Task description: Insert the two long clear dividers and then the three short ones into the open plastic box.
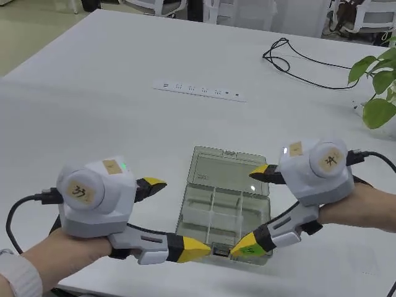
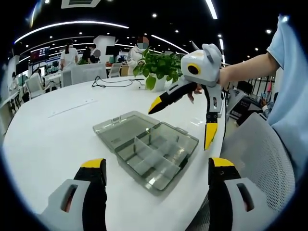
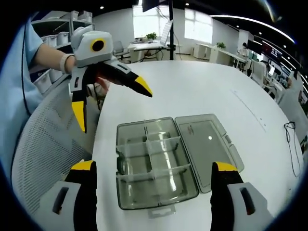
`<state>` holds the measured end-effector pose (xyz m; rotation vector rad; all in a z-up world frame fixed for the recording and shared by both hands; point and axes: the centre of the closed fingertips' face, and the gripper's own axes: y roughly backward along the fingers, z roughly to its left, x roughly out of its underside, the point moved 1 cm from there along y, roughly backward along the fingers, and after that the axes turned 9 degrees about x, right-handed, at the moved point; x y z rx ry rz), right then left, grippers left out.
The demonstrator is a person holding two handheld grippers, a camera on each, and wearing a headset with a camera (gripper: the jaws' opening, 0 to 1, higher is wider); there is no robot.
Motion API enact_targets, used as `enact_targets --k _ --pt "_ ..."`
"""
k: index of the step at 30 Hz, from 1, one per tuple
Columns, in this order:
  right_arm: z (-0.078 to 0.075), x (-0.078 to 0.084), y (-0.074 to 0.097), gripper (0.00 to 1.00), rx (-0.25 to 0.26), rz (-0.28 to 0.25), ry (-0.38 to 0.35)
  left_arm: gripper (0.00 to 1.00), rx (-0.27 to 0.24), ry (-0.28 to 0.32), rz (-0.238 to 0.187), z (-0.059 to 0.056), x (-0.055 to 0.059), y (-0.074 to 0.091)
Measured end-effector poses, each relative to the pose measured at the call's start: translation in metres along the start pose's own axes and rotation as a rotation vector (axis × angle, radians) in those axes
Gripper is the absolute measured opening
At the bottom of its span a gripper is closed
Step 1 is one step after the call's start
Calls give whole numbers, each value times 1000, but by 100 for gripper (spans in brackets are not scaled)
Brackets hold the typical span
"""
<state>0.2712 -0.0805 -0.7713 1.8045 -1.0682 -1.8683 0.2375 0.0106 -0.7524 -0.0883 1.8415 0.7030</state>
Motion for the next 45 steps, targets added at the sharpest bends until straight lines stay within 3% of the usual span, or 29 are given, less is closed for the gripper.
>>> enact_targets --k 5,11,20,26,28,31,34,45 --pt "-10 12 18 99 53 -21 -63 89 3 -2 8 0 1 0" --pt "-22 45 39 98 115 19 -107 89 11 -5 11 -1 -1 -3" --pt "-32 80 70 97 196 59 -170 89 26 -16 19 -2 -3 -7" --pt "-34 110 90 95 225 116 -186 89 38 -14 18 -5 -4 -11" --pt "-39 126 99 93 229 132 -181 89 39 -15 20 -6 -4 -12" --pt "-37 135 104 91 229 162 -179 89 41 -12 15 -8 -4 -12" --pt "-33 149 109 90 205 224 -144 89 43 -13 20 -8 -3 -12" --pt "-35 175 114 78 134 345 -39 89 32 -2 24 -7 0 -7"
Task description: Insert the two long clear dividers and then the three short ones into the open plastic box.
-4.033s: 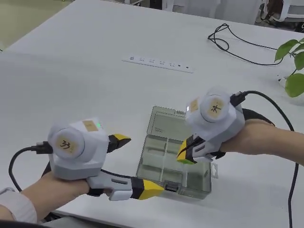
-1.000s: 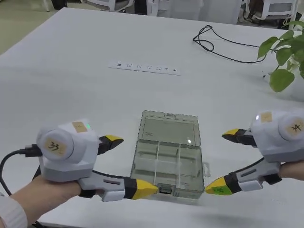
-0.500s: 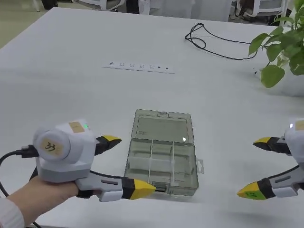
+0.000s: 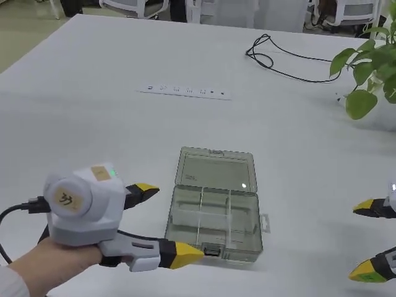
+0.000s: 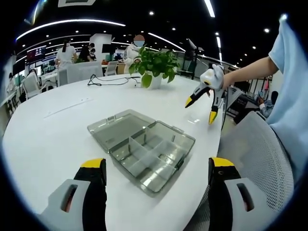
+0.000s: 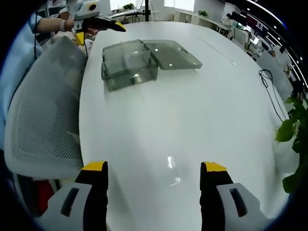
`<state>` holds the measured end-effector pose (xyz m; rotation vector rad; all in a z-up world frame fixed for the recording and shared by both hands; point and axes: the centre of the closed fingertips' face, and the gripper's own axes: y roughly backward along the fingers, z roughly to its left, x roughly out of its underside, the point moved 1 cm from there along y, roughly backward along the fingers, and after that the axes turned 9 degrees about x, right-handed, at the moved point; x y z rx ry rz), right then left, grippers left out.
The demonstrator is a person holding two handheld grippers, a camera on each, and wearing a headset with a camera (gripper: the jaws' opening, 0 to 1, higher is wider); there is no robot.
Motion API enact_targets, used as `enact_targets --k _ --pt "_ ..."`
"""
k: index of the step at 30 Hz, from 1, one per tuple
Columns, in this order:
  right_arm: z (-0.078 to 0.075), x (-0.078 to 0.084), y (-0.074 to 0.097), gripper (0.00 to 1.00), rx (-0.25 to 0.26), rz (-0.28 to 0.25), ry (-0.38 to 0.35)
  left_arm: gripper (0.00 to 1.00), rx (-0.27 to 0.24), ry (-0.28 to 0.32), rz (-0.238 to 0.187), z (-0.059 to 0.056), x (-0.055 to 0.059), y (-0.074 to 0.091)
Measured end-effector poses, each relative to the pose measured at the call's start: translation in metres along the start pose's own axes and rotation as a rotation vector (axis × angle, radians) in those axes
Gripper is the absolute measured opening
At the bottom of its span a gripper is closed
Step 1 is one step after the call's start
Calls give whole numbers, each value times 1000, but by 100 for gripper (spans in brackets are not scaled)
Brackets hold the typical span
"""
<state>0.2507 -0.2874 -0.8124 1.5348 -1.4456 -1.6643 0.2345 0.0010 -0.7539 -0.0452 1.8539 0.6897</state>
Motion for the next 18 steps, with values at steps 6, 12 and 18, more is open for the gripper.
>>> enact_targets --k 6,12,18 --pt "-1 13 -6 71 -41 75 107 89 -3 9 -5 0 0 1" --pt "-5 19 -13 63 -62 122 157 89 -18 13 -9 4 0 6" --pt "-6 22 -18 48 -92 146 185 89 -38 18 -18 8 -1 11"
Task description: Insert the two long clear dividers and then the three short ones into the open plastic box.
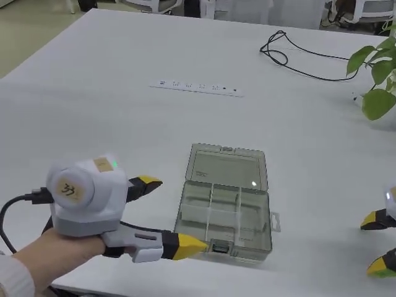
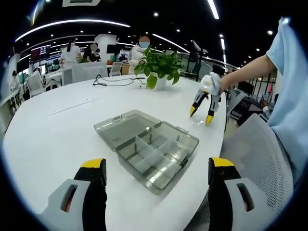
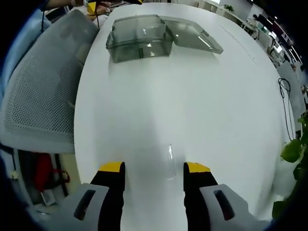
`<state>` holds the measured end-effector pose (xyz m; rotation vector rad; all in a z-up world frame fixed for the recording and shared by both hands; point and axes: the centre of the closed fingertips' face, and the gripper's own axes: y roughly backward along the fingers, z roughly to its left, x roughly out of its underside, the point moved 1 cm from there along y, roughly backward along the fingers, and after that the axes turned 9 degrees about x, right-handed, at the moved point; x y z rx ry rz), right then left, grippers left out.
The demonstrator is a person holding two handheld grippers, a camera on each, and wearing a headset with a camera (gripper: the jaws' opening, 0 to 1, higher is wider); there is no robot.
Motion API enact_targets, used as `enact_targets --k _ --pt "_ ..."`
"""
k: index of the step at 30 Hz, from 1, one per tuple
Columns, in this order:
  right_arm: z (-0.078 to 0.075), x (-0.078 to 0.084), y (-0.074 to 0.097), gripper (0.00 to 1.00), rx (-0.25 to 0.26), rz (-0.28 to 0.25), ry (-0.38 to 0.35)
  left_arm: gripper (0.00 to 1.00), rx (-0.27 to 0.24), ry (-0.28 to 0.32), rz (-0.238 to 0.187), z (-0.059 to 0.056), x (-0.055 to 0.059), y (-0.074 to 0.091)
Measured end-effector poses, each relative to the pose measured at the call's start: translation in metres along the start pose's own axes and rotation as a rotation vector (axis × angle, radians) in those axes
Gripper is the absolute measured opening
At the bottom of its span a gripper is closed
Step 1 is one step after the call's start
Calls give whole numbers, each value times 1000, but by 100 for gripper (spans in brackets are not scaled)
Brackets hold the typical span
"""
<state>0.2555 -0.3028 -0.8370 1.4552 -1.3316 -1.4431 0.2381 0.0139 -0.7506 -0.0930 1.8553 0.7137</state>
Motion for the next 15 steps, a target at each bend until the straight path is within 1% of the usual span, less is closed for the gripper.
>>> enact_targets --k 4,5,6,7,10,12,15 --pt "-2 0 1 45 -2 -3 -6 89 -4 8 -11 -1 0 2" --pt "-2 1 1 44 3 -1 10 89 -4 9 -11 -1 0 2" --pt "-3 2 0 43 12 7 42 89 -6 8 -10 -1 1 2" --pt "0 0 1 42 3 10 34 89 -7 10 -11 -1 1 2" --pt "5 -1 2 38 -9 10 91 89 -8 16 -17 -2 2 1" --pt "4 0 1 37 -9 13 80 89 -5 19 -17 -3 3 0" --pt "3 1 1 36 -9 13 84 89 -2 21 -24 -4 2 -1"
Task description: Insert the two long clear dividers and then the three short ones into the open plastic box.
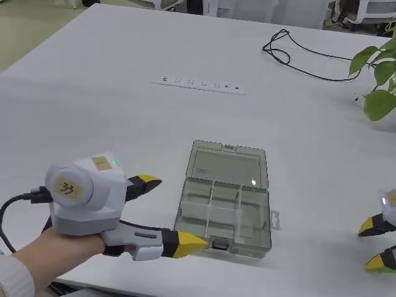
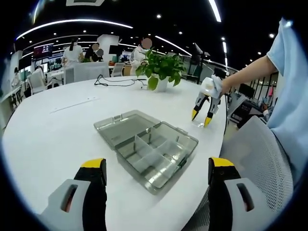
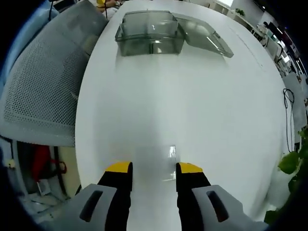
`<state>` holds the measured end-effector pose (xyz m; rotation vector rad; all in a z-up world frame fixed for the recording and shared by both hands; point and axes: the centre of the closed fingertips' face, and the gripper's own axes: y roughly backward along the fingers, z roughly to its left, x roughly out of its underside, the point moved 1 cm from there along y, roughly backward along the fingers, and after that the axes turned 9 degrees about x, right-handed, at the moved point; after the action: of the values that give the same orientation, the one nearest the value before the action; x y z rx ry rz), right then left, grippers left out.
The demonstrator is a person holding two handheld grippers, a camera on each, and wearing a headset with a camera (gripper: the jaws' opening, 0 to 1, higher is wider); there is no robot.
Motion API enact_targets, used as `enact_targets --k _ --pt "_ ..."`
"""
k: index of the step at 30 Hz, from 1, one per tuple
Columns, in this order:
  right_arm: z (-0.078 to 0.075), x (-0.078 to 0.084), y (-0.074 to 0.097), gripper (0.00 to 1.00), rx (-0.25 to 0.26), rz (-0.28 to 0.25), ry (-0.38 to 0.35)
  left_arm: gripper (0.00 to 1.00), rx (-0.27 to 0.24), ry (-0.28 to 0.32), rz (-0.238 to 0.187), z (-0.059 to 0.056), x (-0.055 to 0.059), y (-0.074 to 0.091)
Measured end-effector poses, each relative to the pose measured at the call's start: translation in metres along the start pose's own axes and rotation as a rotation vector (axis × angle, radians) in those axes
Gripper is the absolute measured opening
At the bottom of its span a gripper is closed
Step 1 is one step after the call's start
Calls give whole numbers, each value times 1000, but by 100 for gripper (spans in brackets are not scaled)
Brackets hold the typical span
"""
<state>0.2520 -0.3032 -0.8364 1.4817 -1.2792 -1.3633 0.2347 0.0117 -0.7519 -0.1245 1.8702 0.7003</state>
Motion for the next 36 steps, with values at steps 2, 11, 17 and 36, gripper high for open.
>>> enact_targets --k 2,11,17,36 --pt "0 0 0 33 5 2 -1 89 1 1 -4 0 -1 0" --pt "-1 1 1 32 32 22 -43 88 3 7 -16 1 -4 0" --pt "-1 1 2 32 57 19 -55 87 13 34 -33 1 -8 -2" --pt "-12 -88 34 32 213 -235 27 80 77 291 -152 -5 -22 -19"
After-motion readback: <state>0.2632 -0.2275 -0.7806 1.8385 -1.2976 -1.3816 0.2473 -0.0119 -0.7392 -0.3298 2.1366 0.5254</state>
